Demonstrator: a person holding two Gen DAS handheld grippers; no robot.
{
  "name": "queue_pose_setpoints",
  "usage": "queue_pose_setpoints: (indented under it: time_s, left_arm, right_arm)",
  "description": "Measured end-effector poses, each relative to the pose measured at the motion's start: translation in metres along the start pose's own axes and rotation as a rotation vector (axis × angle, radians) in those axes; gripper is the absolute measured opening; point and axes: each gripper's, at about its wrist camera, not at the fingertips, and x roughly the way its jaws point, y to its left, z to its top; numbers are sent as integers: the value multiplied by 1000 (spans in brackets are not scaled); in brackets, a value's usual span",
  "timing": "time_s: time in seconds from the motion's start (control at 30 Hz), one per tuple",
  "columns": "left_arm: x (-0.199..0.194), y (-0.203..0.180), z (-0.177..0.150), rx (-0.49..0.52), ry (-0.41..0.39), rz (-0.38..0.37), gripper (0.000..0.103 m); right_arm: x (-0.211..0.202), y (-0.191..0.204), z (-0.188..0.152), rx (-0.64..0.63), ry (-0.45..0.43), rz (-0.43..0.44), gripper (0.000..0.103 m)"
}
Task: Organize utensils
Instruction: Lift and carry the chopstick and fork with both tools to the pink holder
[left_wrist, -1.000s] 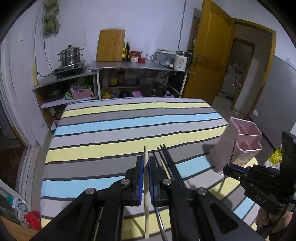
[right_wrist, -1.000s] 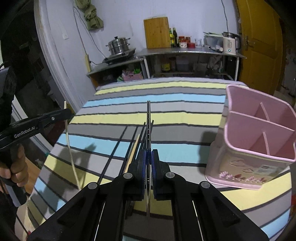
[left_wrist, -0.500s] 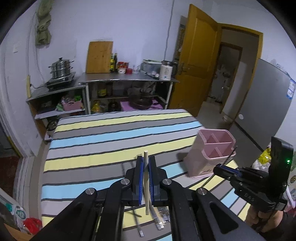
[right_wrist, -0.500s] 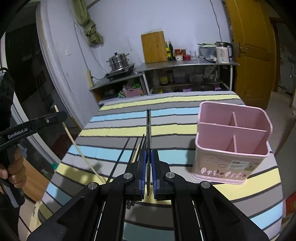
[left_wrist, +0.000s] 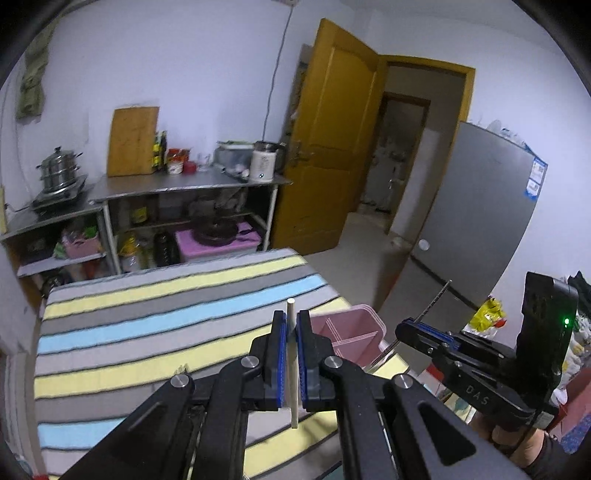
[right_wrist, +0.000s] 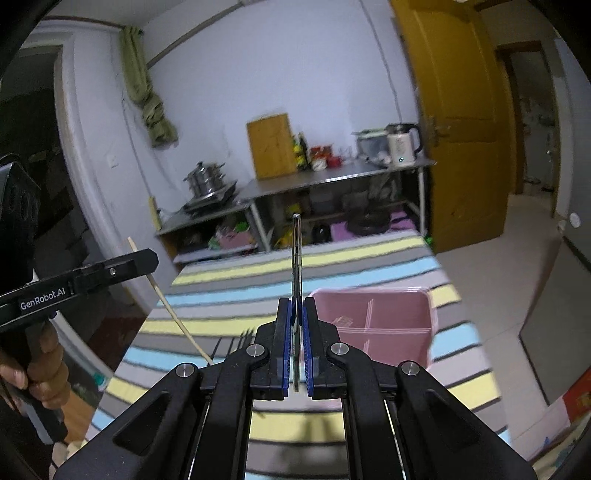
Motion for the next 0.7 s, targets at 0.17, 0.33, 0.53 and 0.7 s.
queue_pose_setpoints:
  time_s: [0.17,0.33,0.53,0.7]
  left_arm:
    - [25,-7,21,-20,-16,-33,5]
    - [61,-8,26,-32,-4,-44,5]
    - [100,-1,13,-49,37,-34,5]
    - [128,4,-7,-41,85,-24,5]
  right_arm:
    - [2,-17,17,24,-33,-32,6]
    - [19,-31,19,46,-29,-53,6]
    - [45,-43,4,77,20,-60,6]
    - [70,-53,-16,95,92,-64,6]
